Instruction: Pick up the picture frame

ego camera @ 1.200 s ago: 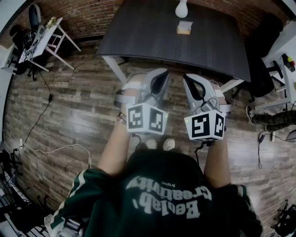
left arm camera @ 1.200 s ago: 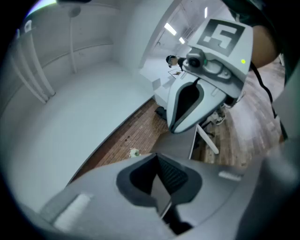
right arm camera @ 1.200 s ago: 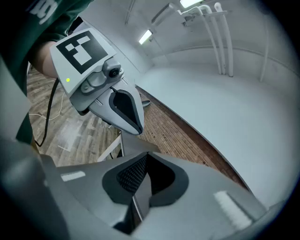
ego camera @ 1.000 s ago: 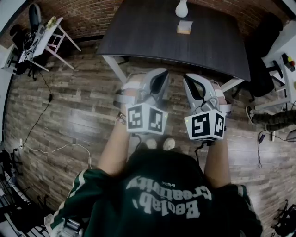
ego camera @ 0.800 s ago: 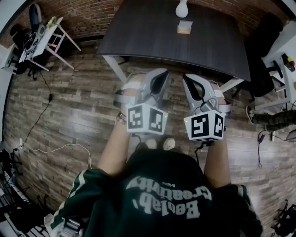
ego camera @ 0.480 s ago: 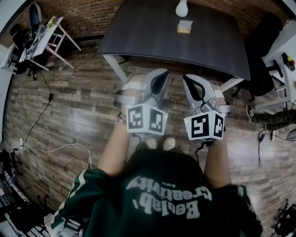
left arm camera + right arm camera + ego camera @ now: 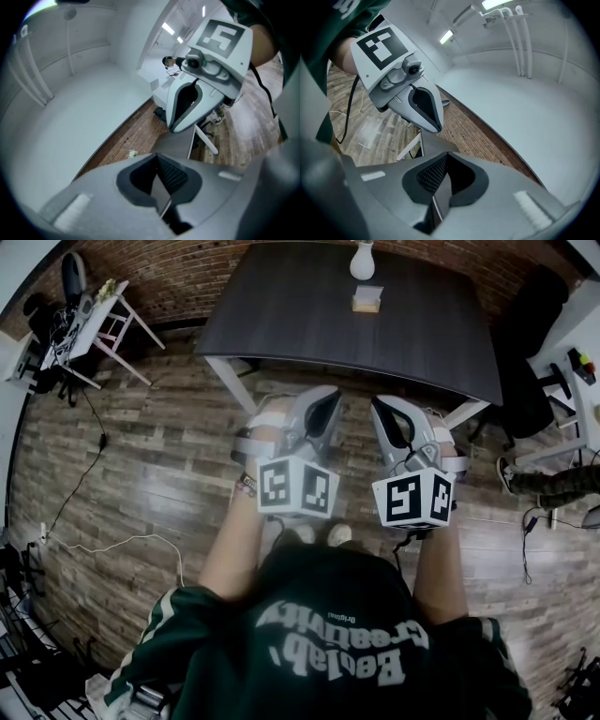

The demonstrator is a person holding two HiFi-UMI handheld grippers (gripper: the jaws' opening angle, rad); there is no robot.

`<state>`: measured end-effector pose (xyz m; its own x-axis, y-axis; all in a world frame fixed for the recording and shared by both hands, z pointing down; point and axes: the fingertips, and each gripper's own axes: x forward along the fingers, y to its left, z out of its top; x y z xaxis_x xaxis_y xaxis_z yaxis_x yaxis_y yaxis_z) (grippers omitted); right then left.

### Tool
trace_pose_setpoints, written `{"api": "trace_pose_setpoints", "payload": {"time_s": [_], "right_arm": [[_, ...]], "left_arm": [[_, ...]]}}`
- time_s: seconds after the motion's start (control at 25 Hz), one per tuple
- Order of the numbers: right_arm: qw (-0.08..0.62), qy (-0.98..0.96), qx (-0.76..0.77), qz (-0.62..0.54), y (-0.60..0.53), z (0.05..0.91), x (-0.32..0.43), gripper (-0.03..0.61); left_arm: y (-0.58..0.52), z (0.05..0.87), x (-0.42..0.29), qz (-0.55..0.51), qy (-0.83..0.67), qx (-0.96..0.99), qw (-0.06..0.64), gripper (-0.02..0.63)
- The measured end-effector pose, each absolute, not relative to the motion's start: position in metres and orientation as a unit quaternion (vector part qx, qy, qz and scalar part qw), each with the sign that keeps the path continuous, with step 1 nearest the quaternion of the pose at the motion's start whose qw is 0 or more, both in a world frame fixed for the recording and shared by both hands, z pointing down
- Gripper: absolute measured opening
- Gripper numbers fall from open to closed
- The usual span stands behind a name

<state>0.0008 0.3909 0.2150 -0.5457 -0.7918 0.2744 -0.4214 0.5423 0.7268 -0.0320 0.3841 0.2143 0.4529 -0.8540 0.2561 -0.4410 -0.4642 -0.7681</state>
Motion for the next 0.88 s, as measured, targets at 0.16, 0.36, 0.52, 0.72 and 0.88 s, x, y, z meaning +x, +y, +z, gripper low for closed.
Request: {"api": "trace_pose_setpoints", "payload": {"time_s": [0.16,0.36,0.52,0.72,0.88], "right_arm": [[0.297,-0.827,0.367,-0.305,0.391,0.219,0.018,0.005],[0.302,-0.831,0.358,-0.301,0.393,0.232,0.035,0.005],[0.294,-0.834,0.361,-0.295,0.397,0.233,0.044,0.005],[0.291,-0.836,0.366,-0.288,0.402,0.236,0.053,0.005],[0.290,-0.838,0.365,-0.284,0.405,0.242,0.058,0.006]], "left_arm": [[0.384,0.218,-0.019,-0.330,0.415,-0.787,0.315,0.001],[0.385,0.226,-0.006,-0.332,0.421,-0.784,0.312,0.000],[0.390,0.229,0.004,-0.335,0.422,-0.783,0.311,0.000],[0.396,0.231,0.009,-0.340,0.423,-0.781,0.310,0.000],[0.397,0.235,0.012,-0.348,0.421,-0.779,0.306,0.002]]}}
